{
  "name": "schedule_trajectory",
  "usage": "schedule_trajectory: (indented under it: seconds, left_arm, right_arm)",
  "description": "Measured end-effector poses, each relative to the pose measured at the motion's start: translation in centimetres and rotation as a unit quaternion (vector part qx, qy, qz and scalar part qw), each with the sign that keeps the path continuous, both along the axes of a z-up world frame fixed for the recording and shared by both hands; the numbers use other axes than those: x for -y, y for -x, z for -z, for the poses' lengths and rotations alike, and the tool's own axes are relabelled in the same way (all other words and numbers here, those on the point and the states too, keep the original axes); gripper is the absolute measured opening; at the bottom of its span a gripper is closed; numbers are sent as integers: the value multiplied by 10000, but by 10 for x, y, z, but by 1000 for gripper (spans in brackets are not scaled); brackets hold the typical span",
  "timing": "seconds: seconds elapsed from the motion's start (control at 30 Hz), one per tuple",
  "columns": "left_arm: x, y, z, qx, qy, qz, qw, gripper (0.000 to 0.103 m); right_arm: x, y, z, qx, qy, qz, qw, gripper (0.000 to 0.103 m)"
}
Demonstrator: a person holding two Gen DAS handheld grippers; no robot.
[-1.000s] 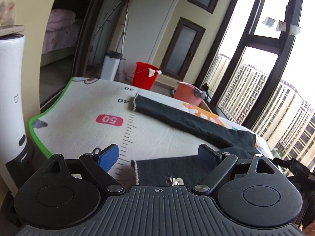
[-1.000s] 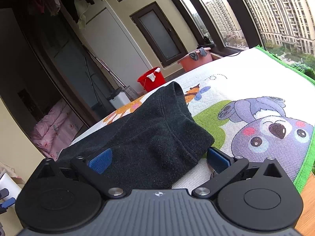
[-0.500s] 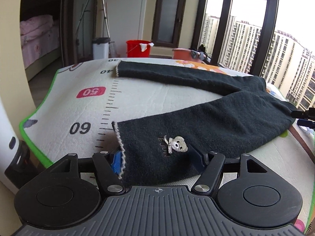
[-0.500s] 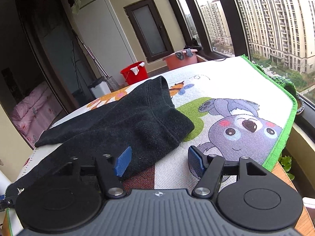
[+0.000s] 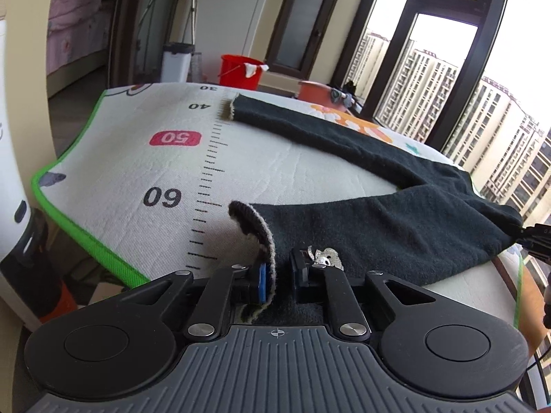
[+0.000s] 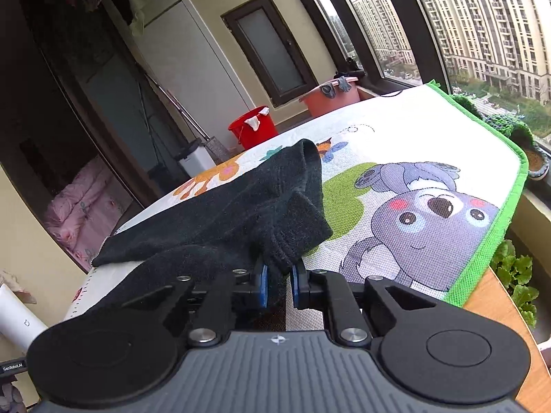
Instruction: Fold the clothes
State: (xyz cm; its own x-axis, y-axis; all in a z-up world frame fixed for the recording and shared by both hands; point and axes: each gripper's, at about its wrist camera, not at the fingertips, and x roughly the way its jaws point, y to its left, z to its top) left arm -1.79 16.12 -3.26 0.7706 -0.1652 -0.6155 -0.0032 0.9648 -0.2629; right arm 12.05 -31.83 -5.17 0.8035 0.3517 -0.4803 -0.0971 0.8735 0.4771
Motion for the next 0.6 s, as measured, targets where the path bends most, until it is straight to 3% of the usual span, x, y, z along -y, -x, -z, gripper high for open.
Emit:
schedule_trajectory:
  seconds: [0.17,0.23,0.3,0.37,0.4,0.47,0.53,0.57,0.6]
  left_arm:
    - [-3,24,-10,-1,127,90,9999,15]
    - [-1,25,-11,-34,181,209,9996,23]
    - [4,21,-9,-70,52,203,9998,46]
    - [9,15,-5,-107,-17,207,9997,56]
    - [12,12,-4,-126,-22,246,9996,59]
    - [21,7,1,-152,-95,374,9991,59]
    - [30,4,2,-78,-395,409,9984,53]
    - [32,3,1,-73,-420,435,9981,25]
    - [30,4,0,-90,-295,475,9984,11]
  right_arm:
    - [22,47,-7,64,-48,84,9999,13]
    - [26,57,-6,71,96,124,9999,15]
    - [28,62,-4,87,170,170,9997,21]
    - [29,63,-2,93,110,180,9997,26]
    - [30,63,-1,95,70,198,9997,38]
    - [28,59,1,98,51,230,9997,45]
    - [25,55,3,100,46,257,9996,45]
    - [24,54,5,110,53,274,9996,37]
    - [22,53,6,109,49,317,9994,20]
